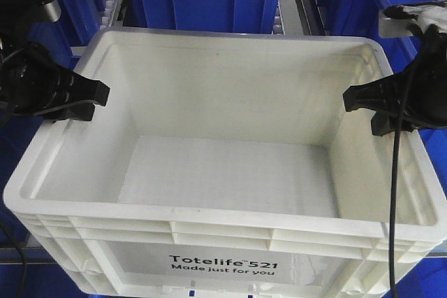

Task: Move bin from left to right shelf
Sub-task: 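Carry the crate with both grippers up to the other roller shelf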

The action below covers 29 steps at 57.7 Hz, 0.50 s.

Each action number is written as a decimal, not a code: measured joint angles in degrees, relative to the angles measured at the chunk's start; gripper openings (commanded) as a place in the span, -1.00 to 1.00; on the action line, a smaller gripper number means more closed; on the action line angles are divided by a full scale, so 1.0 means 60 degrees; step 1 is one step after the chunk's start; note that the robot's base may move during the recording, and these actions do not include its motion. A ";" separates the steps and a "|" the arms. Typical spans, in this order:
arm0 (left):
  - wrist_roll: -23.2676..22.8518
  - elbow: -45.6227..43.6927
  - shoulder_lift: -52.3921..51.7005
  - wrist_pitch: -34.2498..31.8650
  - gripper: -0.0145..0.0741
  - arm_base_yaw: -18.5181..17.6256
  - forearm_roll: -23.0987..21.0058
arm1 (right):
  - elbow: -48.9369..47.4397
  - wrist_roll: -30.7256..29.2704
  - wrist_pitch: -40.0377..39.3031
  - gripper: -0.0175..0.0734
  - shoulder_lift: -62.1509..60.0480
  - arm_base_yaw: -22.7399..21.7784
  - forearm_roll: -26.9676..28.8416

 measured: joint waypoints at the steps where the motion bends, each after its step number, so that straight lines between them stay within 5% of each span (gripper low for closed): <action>1: 0.0000 0.0000 0.0000 0.0000 -0.69 0.0000 0.0001 | 0.0000 0.0000 -0.0025 -0.59 0.0000 0.0000 0.0000; 29: -0.0009 0.0000 0.0000 -0.0822 -0.69 0.0000 0.0179 | 0.0000 -0.0073 -0.1323 -0.59 0.0000 0.0000 -0.0538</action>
